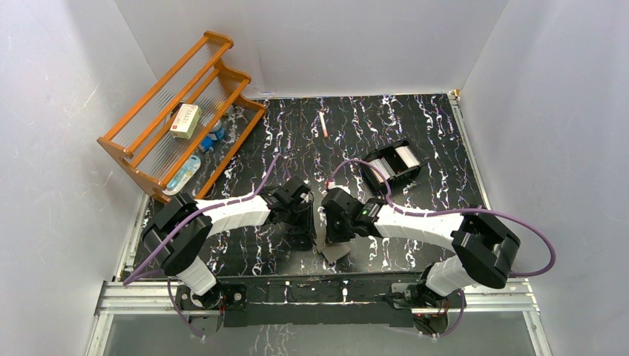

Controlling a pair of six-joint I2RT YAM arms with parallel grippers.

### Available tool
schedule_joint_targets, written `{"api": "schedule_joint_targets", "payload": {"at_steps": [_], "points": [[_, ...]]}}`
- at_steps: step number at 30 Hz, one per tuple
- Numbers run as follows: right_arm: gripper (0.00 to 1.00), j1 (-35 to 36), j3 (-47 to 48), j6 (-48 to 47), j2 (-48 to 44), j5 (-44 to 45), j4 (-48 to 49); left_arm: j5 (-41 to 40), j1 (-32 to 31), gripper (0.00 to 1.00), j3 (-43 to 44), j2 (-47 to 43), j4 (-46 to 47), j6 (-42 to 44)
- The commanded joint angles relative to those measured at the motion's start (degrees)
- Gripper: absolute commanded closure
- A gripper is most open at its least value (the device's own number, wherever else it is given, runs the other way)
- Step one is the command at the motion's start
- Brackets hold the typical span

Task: Put the credit cards into the card holder
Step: Close the card holder at the center of the board.

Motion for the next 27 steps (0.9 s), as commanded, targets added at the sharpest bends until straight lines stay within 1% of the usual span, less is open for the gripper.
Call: {"api": "schedule_joint_targets", "payload": {"at_steps": [1,6,12,27], "points": [[1.00,0.1,-0.2,-0.4,-1.3,-0.5,1.0,-1.0,-0.6,0.75,0.8,-0.6,-2.6,0.1],[1.00,0.1,-0.4,-0.2,-2.5,-0.2,0.9,-0.9,-0.6,0.75,0.8,-1.0,-2.8,-0.1],[1.00,0.0,-0.9,-0.1,-3.8,2.2,-0.4,-1.9,-0.6,0.75,1.7,-3.2,-3.7,-0.1],[1.00,0.1,-2.3,0.4,-2.2,1.9,-0.6,-2.0,-0.6,0.75,1.9,-3.1,-4.2,-0.1]]}}
